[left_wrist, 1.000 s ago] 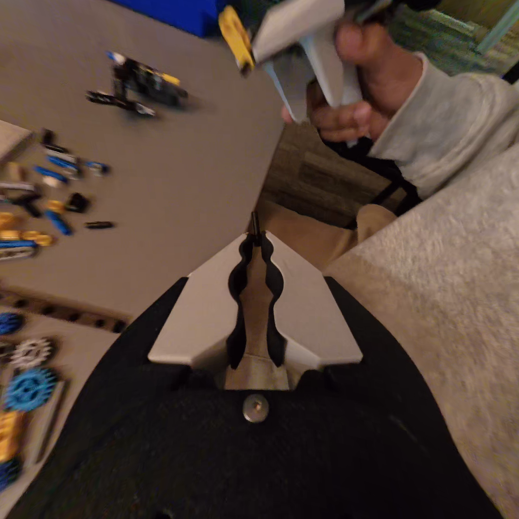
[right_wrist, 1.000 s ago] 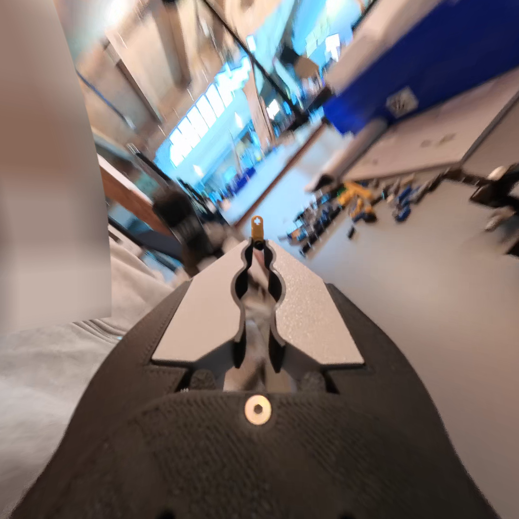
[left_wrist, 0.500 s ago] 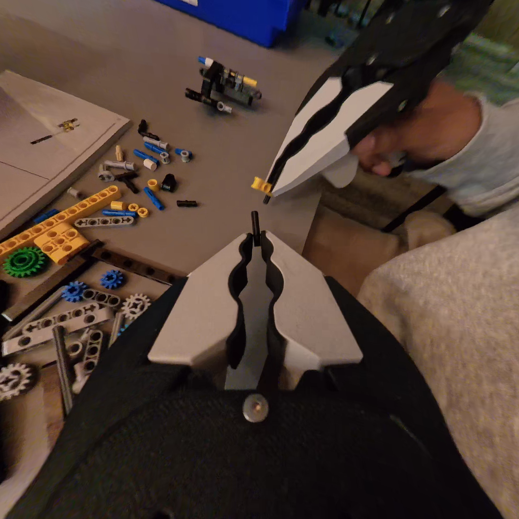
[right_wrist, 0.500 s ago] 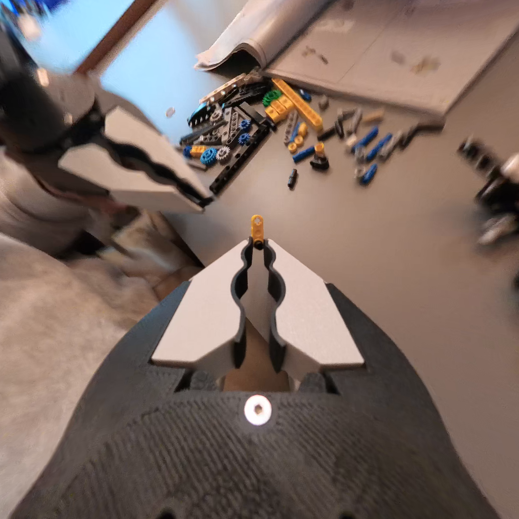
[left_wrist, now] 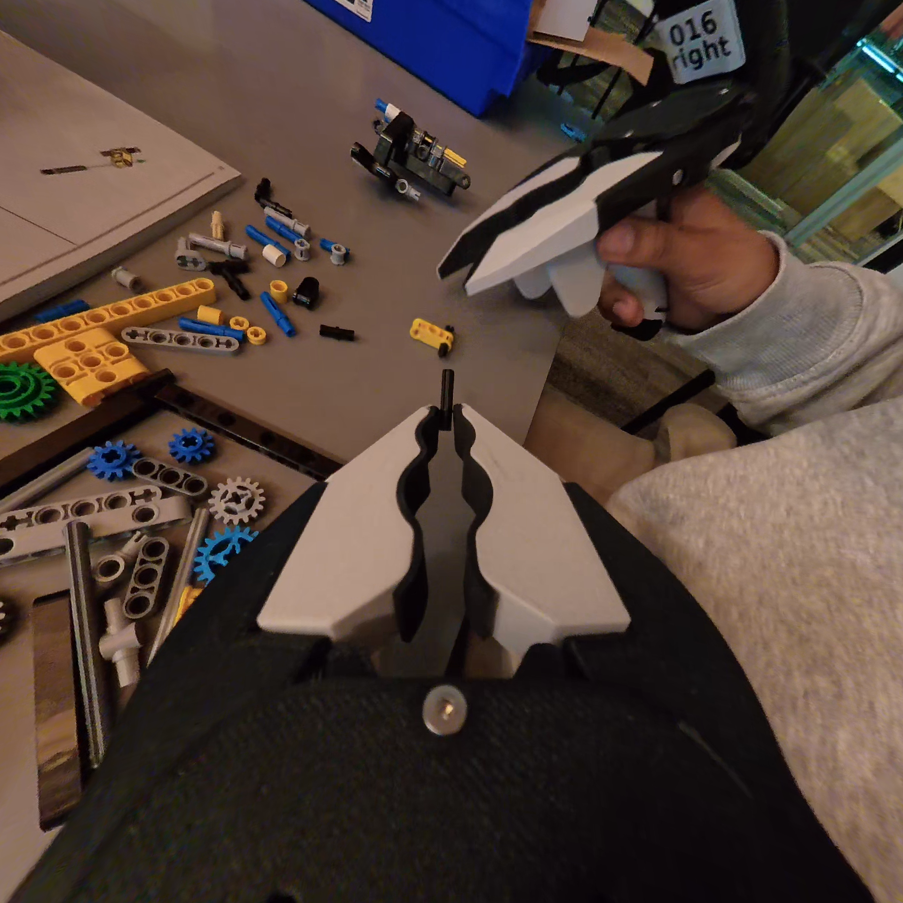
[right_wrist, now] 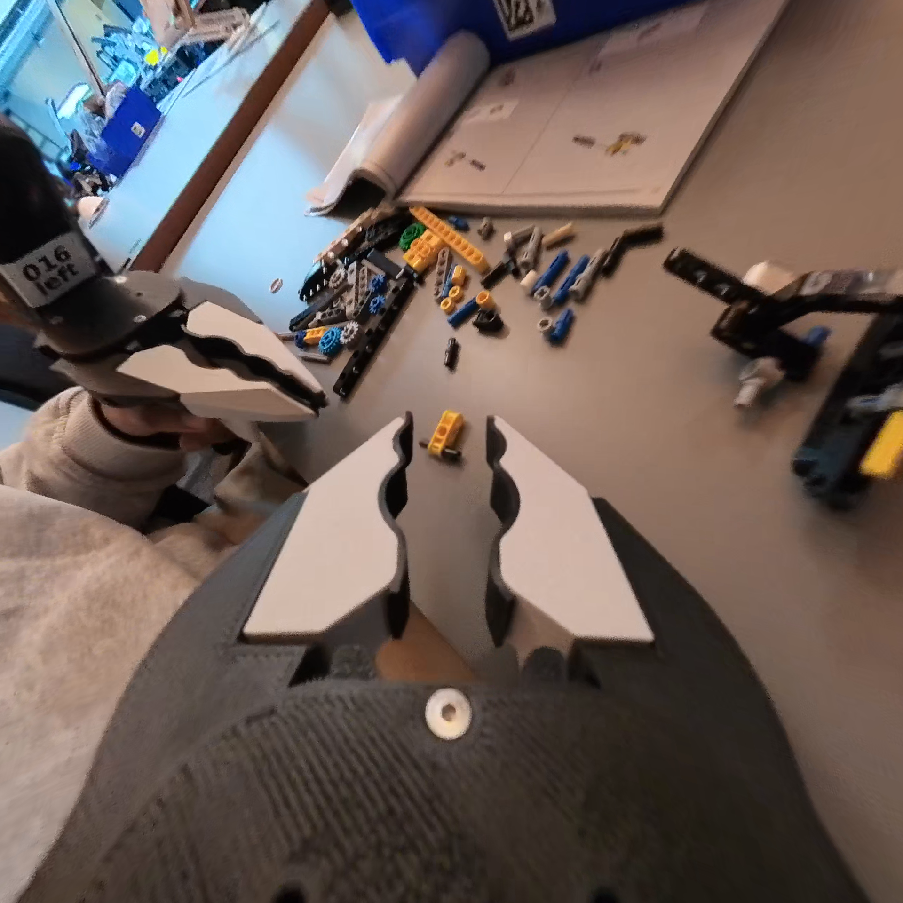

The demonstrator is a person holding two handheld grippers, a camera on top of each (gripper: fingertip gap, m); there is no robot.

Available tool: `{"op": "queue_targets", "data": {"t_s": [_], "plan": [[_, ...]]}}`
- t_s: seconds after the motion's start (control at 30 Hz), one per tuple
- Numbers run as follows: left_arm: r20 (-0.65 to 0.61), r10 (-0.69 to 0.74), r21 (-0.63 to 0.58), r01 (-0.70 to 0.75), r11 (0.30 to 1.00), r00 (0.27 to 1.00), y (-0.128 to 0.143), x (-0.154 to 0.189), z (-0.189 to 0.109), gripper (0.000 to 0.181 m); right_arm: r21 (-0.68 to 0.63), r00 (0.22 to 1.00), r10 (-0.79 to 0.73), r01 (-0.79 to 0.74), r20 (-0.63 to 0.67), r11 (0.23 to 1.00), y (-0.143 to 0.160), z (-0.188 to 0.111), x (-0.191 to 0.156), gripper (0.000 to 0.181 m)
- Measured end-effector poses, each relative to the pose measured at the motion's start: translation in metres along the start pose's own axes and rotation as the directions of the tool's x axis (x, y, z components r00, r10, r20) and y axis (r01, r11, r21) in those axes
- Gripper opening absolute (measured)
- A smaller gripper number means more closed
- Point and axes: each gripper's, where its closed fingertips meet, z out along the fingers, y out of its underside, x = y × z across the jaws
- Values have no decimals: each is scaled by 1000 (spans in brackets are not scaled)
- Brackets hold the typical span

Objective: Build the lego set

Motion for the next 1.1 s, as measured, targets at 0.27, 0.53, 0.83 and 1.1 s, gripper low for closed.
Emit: {"op": "queue_targets", "data": {"t_s": [0.27,0.53,0.83,1.1], "plan": [[-20,72,3,-72,997,997,-2,11,7,7,114,964,-68,40,256,993,-13,-11,-55,20],[-103,80,31,-77,997,991,-5,32,10,7,13,957,-44,42,288,999,9,7,-69,20],[-155,52,86,-39,996,987,-13,35,1,6,29,915,28,-43,403,999,6,3,-81,13],[-162,65,108,-47,993,985,-15,38,0,6,20,899,46,-61,436,998,7,3,-84,2]]}}
